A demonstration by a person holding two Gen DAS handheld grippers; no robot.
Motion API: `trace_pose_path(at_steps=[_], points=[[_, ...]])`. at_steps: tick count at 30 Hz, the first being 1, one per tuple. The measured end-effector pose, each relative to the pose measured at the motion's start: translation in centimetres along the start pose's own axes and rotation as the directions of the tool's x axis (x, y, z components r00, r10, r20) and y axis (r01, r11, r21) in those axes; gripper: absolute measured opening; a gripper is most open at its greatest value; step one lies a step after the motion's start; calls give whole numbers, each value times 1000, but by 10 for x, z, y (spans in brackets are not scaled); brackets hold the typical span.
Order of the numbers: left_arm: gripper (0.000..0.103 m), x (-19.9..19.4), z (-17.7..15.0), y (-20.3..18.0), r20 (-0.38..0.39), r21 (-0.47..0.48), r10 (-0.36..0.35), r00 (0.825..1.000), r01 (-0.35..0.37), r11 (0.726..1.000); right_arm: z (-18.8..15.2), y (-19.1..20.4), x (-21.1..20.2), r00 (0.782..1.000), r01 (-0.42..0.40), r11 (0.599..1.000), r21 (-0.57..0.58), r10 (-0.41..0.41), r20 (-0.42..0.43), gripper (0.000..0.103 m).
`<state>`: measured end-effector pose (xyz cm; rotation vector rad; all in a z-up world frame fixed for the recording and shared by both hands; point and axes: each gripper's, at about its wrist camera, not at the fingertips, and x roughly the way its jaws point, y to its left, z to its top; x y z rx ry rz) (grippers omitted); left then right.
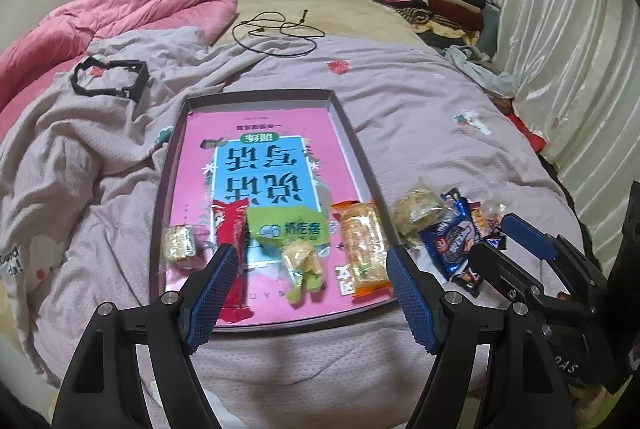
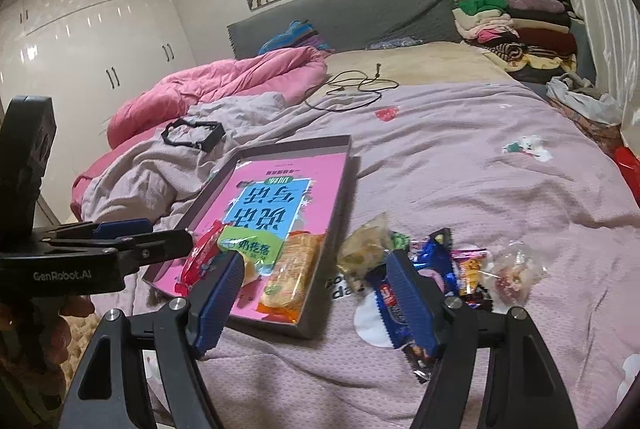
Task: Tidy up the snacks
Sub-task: 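Move both grippers back toward the snack pile beside the tray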
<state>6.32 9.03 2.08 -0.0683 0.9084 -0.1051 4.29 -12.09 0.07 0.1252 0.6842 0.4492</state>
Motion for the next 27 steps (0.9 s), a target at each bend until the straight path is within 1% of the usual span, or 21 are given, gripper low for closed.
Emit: trace_pose_path(at_steps=[3, 12, 16, 27], points=[[78, -1, 2, -6, 3, 15, -6, 1000, 6, 1000, 1, -7, -2, 1000, 18, 1000, 11, -19, 6, 73], [78, -6, 5, -22, 17, 47, -25, 1000, 24, 999, 2, -25, -13, 999, 39, 998, 45, -40, 27, 74], [78, -6, 3, -29, 12, 68, -27, 1000, 26, 997, 1, -33, -18, 998, 47, 997, 58, -49, 39, 76], [78, -6, 3, -48, 12, 115, -45, 999, 43, 992, -2, -46, -24, 997, 63, 995, 78, -67, 39, 77]])
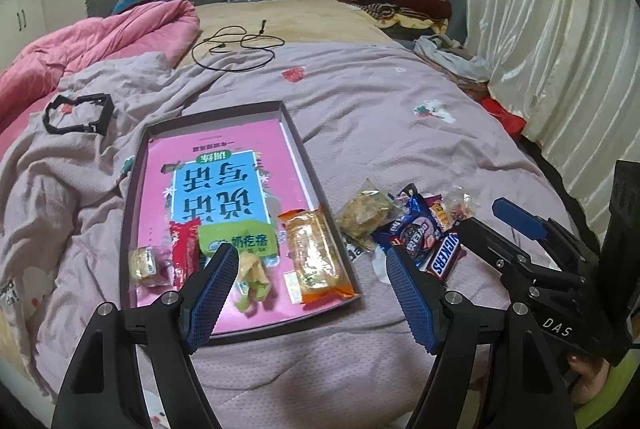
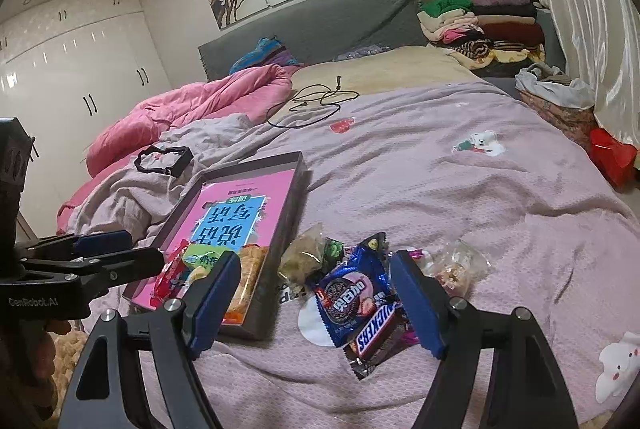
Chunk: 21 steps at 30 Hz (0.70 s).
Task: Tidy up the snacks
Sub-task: 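Move both grippers back toward the snack pile beside the tray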
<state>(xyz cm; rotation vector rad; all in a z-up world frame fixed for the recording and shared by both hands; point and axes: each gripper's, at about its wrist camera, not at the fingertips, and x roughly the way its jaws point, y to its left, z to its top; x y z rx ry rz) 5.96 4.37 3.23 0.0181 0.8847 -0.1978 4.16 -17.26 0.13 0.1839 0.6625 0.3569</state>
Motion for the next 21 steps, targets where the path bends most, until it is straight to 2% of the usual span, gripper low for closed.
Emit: trace_pose_path(at_steps=[6, 21], points=[[78, 5, -1, -10, -12, 26, -12, 1000, 12, 1000, -3, -8, -1, 1000, 7, 1000, 24, -7, -11, 77], [78, 26, -9, -26, -66, 71, -30, 997, 35, 997, -23, -27, 9, 994, 29, 994, 107, -17, -109, 77]])
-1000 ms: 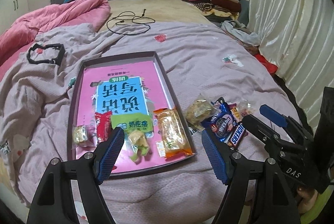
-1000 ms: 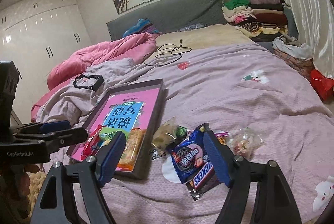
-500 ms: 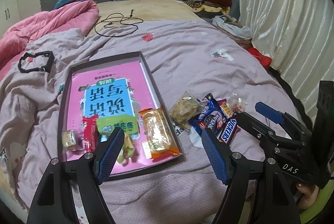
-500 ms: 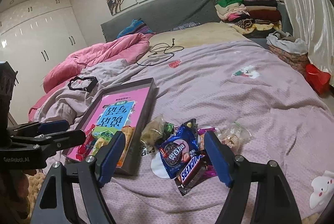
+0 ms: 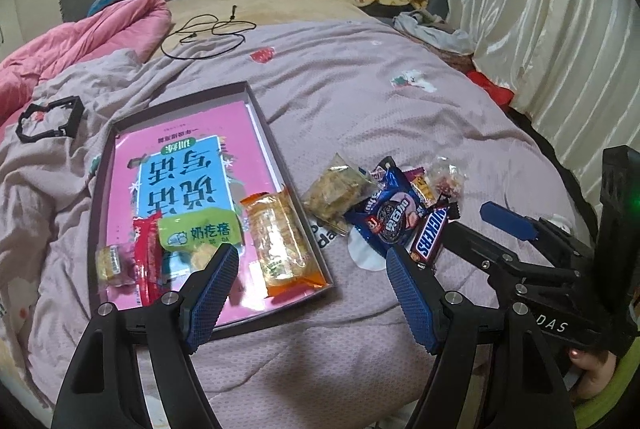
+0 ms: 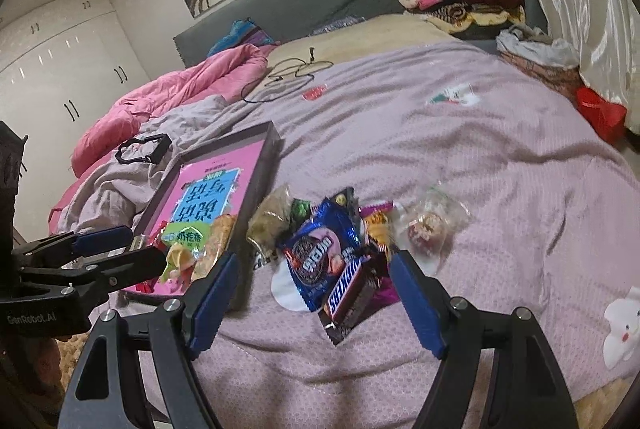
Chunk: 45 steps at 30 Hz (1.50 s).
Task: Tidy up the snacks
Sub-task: 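Move both grippers back toward the snack pile beside the tray, then grasp the clear cracker bag with the left gripper while the right grasps a dark Snickers bar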
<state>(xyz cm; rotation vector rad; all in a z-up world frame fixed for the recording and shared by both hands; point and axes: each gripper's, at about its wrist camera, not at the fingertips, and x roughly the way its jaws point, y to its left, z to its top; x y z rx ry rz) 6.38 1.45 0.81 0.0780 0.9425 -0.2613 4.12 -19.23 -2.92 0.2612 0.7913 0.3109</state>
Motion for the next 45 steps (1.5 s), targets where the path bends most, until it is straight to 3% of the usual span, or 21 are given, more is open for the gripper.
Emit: trace_pose_path(at_steps=[11, 18, 20, 28, 43, 45], points=[[77, 14, 0, -8, -22, 31, -4, 1000, 4, 1000, -13, -7, 21, 996, -11, 1000, 29, 13, -89, 77], [78, 26, 7, -12, -18, 60, -17, 1000, 18, 998, -17, -22, 37, 992, 2, 999, 53, 4, -122, 55], [78, 31, 9, -13, -21, 72, -13, 1000, 14, 997, -16, -24, 40, 992, 1, 999, 54, 6, -123, 53], [68, 51, 17, -16, -40, 121, -11, 999, 15, 992, -16, -25, 44, 992, 8, 1000, 28, -4, -125, 34], [68, 79, 45, -26, -67, 238, -29, 997, 44, 970, -16, -22, 55, 987, -47, 998, 29, 51, -153, 32], [68, 83, 46, -27, -83, 255, -38, 996, 58, 965, -15, -21, 57, 986, -52, 998, 25, 55, -154, 27]])
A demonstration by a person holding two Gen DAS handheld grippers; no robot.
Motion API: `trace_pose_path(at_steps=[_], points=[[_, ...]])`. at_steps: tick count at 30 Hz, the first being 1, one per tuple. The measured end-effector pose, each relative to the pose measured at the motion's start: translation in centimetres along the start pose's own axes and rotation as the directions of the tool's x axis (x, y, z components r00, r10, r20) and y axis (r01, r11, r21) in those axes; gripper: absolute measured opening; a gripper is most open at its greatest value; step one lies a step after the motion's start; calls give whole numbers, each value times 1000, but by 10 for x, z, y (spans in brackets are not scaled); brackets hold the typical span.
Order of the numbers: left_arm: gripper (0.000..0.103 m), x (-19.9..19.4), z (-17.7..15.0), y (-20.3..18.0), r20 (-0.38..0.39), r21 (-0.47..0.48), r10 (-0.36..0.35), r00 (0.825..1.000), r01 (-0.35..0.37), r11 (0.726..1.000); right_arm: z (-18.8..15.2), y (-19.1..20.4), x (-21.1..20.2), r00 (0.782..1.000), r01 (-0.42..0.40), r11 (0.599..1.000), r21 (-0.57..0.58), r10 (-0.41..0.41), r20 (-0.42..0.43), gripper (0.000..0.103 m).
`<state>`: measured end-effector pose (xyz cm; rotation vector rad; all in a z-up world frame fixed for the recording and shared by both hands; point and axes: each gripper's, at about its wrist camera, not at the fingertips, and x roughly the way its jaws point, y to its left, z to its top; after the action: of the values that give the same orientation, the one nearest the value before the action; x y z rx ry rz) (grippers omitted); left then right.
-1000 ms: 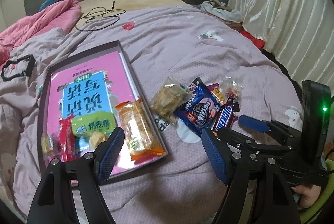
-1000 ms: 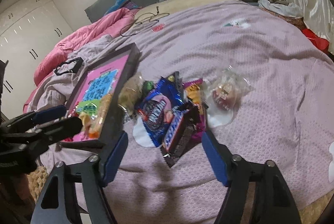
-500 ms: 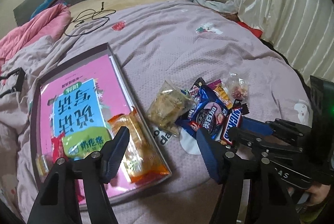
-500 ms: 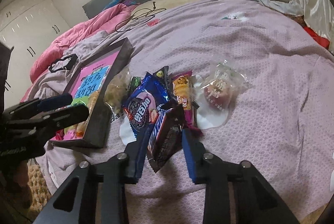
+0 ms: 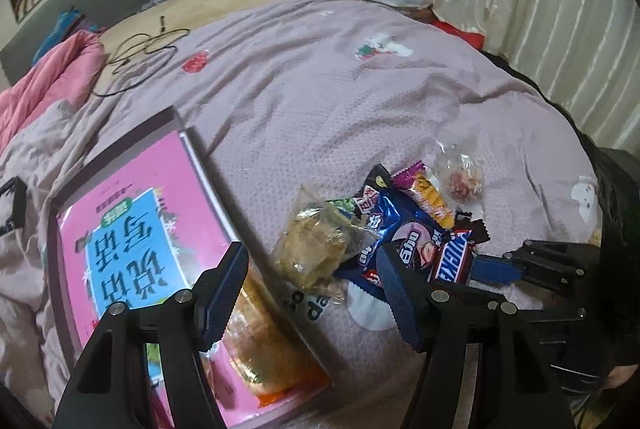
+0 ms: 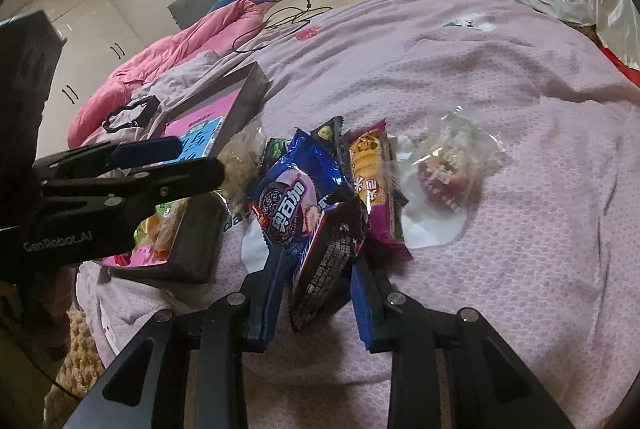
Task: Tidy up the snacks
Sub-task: 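Grasp the clear cracker bag with the left gripper while the right grasps a dark Snickers bar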
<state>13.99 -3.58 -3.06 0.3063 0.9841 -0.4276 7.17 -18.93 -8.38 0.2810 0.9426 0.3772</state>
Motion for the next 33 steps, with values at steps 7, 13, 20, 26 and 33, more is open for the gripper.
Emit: trace_pose_path(at_steps=[7, 13, 20, 26, 33], points=[[68, 19, 5, 1, -38, 41, 5, 999, -4, 999, 2, -1, 1, 1000, -9, 1000, 4, 9, 3, 23], [68, 30, 10, 5, -41, 48, 20, 999, -18, 999, 3, -1, 2, 1000, -15, 1000, 0, 15, 5, 22], [68, 36, 15, 6, -38, 52, 57, 998, -55, 997, 3, 0, 4, 1000, -12, 1000, -7, 12, 6, 22], [52, 45, 24, 1, -78, 82, 61, 995, -54, 995, 4, 3, 8, 1000, -11, 1000, -11, 11, 4, 22], [43, 51, 24, 6, -99, 11, 4, 995, -3, 1000, 4, 1, 7, 1000, -13, 1000, -9, 13, 7, 21]])
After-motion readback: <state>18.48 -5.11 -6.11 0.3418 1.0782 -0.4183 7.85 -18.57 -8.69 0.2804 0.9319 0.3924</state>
